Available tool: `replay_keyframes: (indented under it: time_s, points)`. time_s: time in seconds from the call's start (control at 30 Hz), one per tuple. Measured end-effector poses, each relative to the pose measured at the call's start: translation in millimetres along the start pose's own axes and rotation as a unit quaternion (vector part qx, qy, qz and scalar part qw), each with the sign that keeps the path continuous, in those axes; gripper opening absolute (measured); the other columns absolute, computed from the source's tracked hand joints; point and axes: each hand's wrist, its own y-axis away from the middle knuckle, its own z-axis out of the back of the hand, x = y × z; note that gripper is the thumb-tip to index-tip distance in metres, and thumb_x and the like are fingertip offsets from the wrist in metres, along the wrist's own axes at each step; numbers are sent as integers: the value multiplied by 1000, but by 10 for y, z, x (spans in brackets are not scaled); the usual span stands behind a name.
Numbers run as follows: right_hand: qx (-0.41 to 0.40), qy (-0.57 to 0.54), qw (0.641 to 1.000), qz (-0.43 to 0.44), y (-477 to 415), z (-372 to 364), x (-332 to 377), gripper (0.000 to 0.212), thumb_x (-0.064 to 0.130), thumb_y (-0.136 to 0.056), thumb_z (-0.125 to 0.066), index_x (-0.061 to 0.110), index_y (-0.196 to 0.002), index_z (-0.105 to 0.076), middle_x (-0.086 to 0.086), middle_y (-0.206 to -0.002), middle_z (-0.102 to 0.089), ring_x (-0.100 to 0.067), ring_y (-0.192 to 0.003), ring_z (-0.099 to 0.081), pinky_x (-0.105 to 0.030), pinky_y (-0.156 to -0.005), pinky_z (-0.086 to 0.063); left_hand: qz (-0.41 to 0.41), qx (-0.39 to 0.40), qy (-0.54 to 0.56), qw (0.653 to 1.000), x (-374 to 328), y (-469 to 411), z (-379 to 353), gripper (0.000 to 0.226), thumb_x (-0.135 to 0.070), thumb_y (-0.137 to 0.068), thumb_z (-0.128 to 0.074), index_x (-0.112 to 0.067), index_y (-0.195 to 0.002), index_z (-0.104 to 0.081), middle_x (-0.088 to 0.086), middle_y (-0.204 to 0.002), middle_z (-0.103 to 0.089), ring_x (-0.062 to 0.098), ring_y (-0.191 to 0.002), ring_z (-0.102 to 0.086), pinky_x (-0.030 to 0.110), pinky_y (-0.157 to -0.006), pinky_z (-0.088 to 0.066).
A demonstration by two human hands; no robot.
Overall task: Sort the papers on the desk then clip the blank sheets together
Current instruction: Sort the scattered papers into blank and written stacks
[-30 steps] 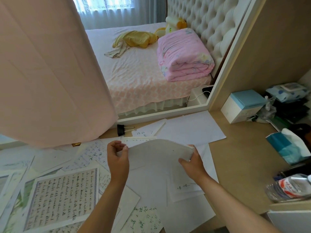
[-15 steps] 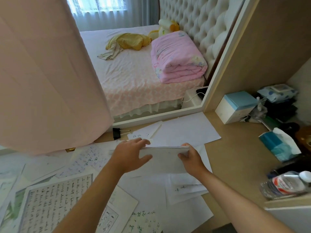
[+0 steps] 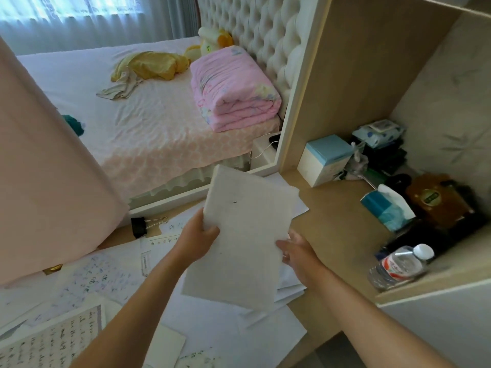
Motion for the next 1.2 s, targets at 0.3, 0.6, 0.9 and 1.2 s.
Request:
replay_keyframes:
  time_s: [0.3,0.6,0.9,1.2]
  points:
    - [-239,253,936,-52,-210,722,-201,46,1,-85,-45,9,-130,-44,-12,-127,-57,-32,-110,-58,-37,-85,-50,181,155,18,971,28,-263,-1384,22,-11,-93,-47,-11,-115,-43,10,-111,-59,24,-91,-64,43,-71,-61]
    - [-157,531,828,-89,-374,1306,-355,104,28,-84,-64,23,-155,12,-12,-162,17,-37,-150,4,-50,-120,-17,190,257,11,947,-30,-341,-2294,84,-25,-87,-68,-15,-153,-18,8,-143,-49,28,-125,-53,43,-107,-45]
    - [-34,744,667,-17,-590,967,-218,53,22,-85,-43,28,-138,-39,-9,-136,-38,-29,-124,-39,-44,-105,-28,49,188,-227,954,129,-558,-1896,67,-32,-93,-58,-19,-151,-28,7,-151,-38,25,-133,-46,39,-109,-40]
    - [97,659,735,130,-1065,-157,92,65,39,-91,-55,21,-148,-30,-5,-154,-26,-26,-141,-28,-39,-113,-29,51,35,-452,890,687,-799,-1046,72,-42,-89,-59,-18,-149,-27,8,-160,-20,29,-146,-18,47,-114,-26]
